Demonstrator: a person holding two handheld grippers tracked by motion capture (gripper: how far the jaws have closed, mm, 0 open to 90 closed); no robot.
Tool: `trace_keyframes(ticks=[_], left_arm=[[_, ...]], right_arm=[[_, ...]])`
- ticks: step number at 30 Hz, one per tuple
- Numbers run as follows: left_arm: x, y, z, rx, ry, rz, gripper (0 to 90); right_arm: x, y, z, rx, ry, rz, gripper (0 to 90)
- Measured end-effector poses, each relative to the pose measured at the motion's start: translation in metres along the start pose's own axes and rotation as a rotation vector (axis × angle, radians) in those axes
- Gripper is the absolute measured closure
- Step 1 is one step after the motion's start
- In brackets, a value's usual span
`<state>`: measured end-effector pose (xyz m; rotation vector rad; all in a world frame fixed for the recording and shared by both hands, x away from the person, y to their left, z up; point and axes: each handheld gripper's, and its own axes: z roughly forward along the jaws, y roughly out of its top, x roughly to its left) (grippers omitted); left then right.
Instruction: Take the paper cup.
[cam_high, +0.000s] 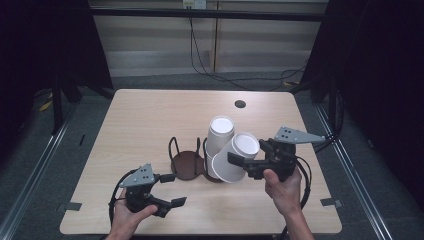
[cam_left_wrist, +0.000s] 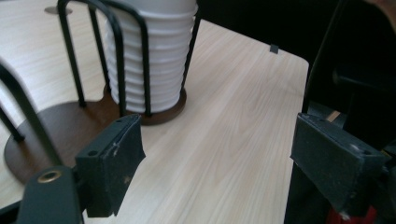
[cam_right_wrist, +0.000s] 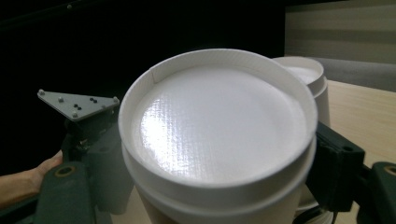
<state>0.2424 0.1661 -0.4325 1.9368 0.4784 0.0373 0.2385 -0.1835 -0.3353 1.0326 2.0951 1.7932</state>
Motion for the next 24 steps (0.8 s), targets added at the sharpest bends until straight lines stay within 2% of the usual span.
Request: trace_keyframes(ticks=[4,7,9,11,13,18,21,24], left_arm=[[-0.003,0.012,0.004,-0.033,-0.021,0.014,17.1],[-0.005,0.020,0.007,-0.084,-0.029,0.003,17.1],[-0.008,0.023,0.010,-0.080,-0.045,0.029,16.8],[-0.011,0.025,0.013,-0.100,-0.064,0.041,16.1],[-0.013,0.027,0.016,-0.086,-0.074,0.053,16.0],[-0.012,0.029,0.019,-0.092,-0.086,0.039,15.9],[-0.010,0.030,0.020,-0.079,-0.089,0.033,15.8],[-0.012,0.029,0.021,-0.073,-0.093,0.045,15.9]], right_arm=[[0.001,-0.006,0.007,0.023,0.017,-0.002,22.5],[0.002,-0.011,0.013,0.028,0.031,-0.010,22.6],[0.003,-0.013,0.017,0.036,0.040,-0.014,22.6],[0.004,-0.016,0.023,0.052,0.056,-0.014,22.6],[0.004,-0.018,0.027,0.062,0.067,-0.012,22.6],[0.004,-0.021,0.034,0.074,0.081,0.001,22.7],[0.006,-0.025,0.040,0.089,0.097,0.011,22.7],[0.007,-0.030,0.047,0.105,0.112,0.022,22.7]])
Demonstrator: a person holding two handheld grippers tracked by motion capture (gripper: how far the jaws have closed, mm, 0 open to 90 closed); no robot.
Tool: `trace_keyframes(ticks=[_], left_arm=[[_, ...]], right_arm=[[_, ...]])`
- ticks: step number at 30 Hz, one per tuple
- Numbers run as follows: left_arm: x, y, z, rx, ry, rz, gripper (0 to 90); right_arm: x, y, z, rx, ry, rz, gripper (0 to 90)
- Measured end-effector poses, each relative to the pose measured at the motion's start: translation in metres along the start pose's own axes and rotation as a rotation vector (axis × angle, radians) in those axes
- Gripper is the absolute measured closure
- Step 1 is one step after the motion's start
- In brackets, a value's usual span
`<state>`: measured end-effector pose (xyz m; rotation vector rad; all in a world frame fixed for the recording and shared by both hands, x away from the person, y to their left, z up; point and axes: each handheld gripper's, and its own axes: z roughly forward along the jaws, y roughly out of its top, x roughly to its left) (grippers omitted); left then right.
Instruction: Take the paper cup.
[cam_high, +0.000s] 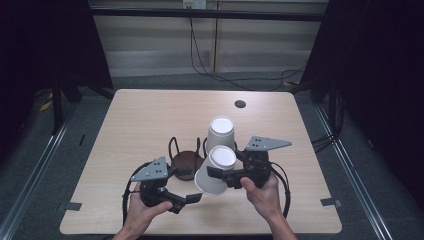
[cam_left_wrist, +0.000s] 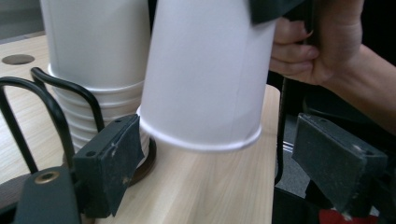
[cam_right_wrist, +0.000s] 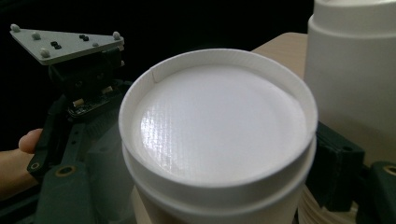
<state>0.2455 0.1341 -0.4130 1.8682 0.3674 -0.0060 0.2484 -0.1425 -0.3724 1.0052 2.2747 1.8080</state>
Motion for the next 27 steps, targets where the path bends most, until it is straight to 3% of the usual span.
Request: trace_keyframes(ticks=[4,12,20,27], left_arm=[[-0.002,-0.002,0.001,0.015,0.008,0.009,16.1],[0.003,-0.005,0.007,0.023,-0.004,-0.027,15.6],[0.006,-0.005,0.010,0.024,0.019,-0.040,15.0],[0.006,-0.006,0.019,0.040,0.010,-0.043,8.9]], right_arm=[[0.002,-0.002,0.004,0.004,0.012,0.009,22.7],[0.002,-0.005,0.009,0.017,0.026,0.021,22.8],[0.005,-0.005,0.015,0.025,0.046,0.025,22.8],[0.010,-0.007,0.026,0.039,0.069,0.026,22.9]])
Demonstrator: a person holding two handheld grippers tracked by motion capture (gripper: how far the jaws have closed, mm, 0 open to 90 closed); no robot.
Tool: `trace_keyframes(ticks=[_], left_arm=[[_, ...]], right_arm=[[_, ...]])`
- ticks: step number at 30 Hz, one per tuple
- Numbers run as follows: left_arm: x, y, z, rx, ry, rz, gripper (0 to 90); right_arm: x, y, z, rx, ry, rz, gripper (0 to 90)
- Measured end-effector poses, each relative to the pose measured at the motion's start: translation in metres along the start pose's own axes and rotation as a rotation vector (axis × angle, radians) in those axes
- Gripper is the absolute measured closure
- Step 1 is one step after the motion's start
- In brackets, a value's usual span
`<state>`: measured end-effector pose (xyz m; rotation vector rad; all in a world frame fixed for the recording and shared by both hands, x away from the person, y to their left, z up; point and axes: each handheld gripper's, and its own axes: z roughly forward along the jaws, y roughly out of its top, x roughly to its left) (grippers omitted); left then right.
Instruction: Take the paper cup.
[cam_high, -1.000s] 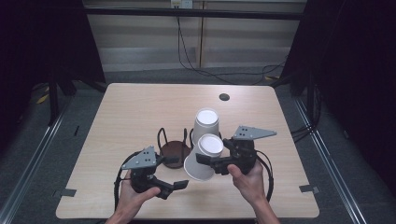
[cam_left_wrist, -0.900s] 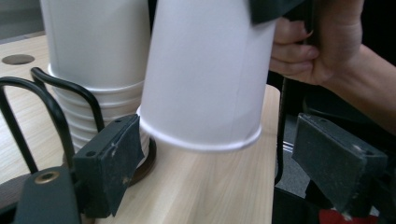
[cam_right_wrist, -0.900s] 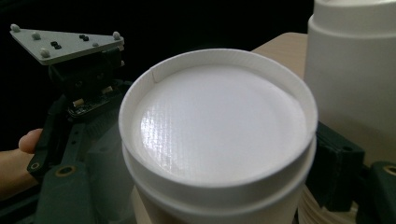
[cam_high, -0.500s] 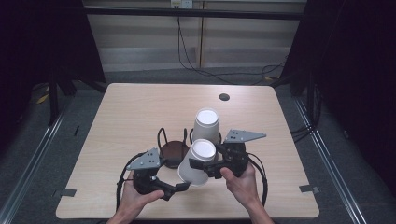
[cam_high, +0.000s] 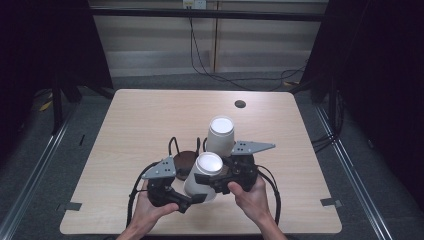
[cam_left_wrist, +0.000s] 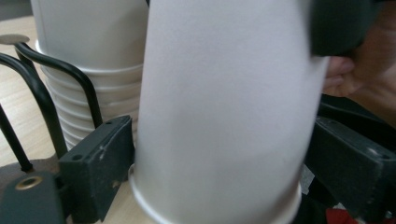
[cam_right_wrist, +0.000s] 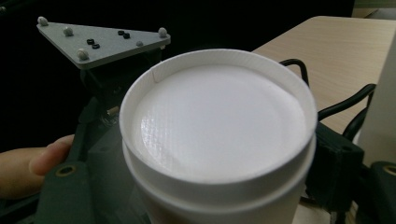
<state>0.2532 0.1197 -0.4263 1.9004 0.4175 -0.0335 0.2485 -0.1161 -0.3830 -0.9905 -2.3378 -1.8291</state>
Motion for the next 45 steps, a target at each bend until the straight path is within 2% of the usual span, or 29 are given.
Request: trace_keyframes(ticks=[4,6,10,13,18,23,25,27,34,37,43,45], left_arm=[[0.000,-0.001,0.003,0.017,0.001,-0.004,8.3],[0.000,-0.002,0.005,0.020,-0.008,-0.025,5.4],[0.000,-0.004,0.007,0.033,-0.004,-0.017,4.0],[0.000,-0.006,0.007,0.033,0.007,-0.013,9.9],[-0.001,-0.006,0.005,0.049,0.018,-0.015,12.3],[-0.002,-0.004,0.004,0.063,0.026,0.001,14.8],[-0.001,-0.003,0.002,0.077,0.041,0.013,15.3],[0.001,-0.003,0.000,0.079,0.042,0.008,15.6],[0.005,-0.002,-0.006,0.097,0.020,-0.007,16.1],[0.007,-0.002,-0.007,0.117,0.029,0.010,16.3],[0.015,-0.003,-0.010,0.165,0.017,-0.015,16.8],[0.016,-0.003,-0.011,0.174,0.005,-0.015,16.8]], right_arm=[[0.001,-0.001,0.004,0.002,0.011,0.008,22.9],[0.001,-0.003,0.007,0.008,0.013,0.015,22.9],[0.002,-0.004,0.009,0.008,0.010,0.020,22.9],[0.002,-0.004,0.010,0.011,0.012,0.021,22.9],[0.001,-0.005,0.012,0.015,0.016,0.021,22.5],[0.000,-0.005,0.011,0.009,0.030,0.019,21.4],[0.001,-0.005,0.011,0.004,0.014,0.006,20.5],[0.001,-0.004,0.011,0.004,0.021,0.007,18.5],[0.001,-0.004,0.008,0.014,0.025,0.002,14.8],[-0.001,-0.004,0.005,0.006,0.024,-0.001,14.8],[-0.006,-0.002,0.001,-0.001,0.010,0.003,14.8],[-0.008,-0.003,-0.001,-0.006,0.025,-0.009,14.5]])
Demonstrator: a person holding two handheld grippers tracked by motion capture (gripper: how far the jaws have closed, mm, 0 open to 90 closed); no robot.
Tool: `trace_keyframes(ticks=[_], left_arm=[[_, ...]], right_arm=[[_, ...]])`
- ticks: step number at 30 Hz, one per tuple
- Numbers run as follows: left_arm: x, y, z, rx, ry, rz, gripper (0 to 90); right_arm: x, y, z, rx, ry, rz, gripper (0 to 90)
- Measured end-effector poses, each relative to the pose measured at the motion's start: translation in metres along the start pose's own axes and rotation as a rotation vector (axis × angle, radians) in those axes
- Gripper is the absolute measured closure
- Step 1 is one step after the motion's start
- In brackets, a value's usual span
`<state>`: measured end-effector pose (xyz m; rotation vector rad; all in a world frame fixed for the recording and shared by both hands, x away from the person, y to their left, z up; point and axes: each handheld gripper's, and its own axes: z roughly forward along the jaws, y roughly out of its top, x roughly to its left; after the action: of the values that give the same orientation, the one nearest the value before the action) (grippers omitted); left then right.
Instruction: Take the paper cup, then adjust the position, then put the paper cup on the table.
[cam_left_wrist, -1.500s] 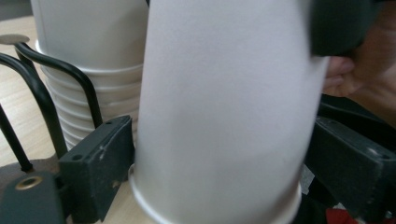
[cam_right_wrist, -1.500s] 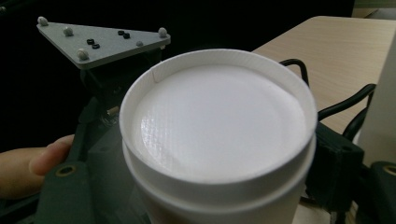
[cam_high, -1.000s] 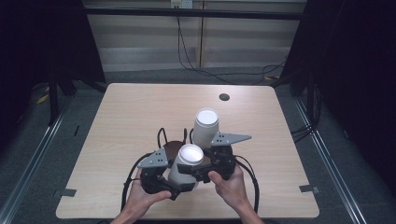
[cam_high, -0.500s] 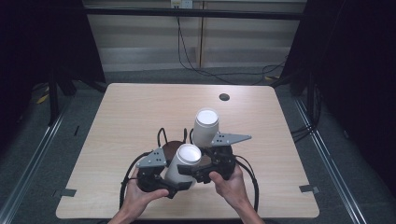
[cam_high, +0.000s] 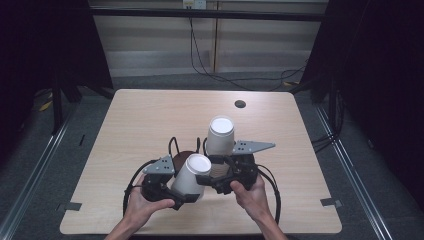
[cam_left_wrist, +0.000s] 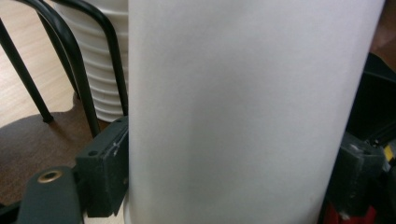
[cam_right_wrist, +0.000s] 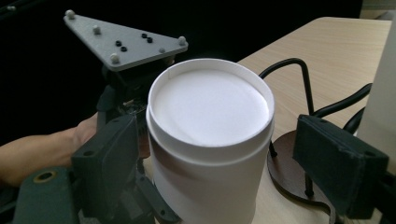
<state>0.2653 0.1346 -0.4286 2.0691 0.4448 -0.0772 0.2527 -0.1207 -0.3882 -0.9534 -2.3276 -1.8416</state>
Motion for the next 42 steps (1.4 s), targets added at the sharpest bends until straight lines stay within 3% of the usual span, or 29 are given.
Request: trace_keyframes(ticks=[11,16,22,25,26,30,36,39,42], left_arm=[[0.006,0.002,-0.005,0.083,0.009,0.023,17.0],[-0.001,0.004,-0.003,0.148,0.009,0.079,17.0],[-0.006,0.006,0.002,0.228,0.017,0.128,16.9],[-0.006,0.006,0.003,0.240,0.013,0.107,17.0],[-0.004,0.007,0.003,0.266,0.010,0.114,16.9],[-0.004,0.008,0.003,0.273,0.011,0.128,17.0],[0.001,0.005,0.003,0.324,-0.006,0.115,17.0],[0.000,0.005,0.004,0.346,-0.005,0.109,17.0],[0.000,0.007,0.008,0.370,0.024,0.117,17.0]], right_arm=[[-0.005,-0.008,-0.006,0.047,-0.003,-0.006,14.5],[-0.008,-0.010,-0.009,0.073,-0.006,-0.011,14.5],[-0.009,-0.009,-0.014,0.086,0.029,-0.042,14.3],[-0.009,-0.010,-0.014,0.106,0.039,-0.059,14.2],[-0.008,-0.010,-0.014,0.116,0.045,-0.066,14.2],[-0.007,-0.012,-0.010,0.168,0.080,-0.100,14.4],[-0.006,-0.010,-0.005,0.222,0.090,-0.141,16.9],[-0.006,-0.013,-0.002,0.260,0.088,-0.156,17.8],[-0.007,-0.015,-0.002,0.277,0.089,-0.173,17.6]])
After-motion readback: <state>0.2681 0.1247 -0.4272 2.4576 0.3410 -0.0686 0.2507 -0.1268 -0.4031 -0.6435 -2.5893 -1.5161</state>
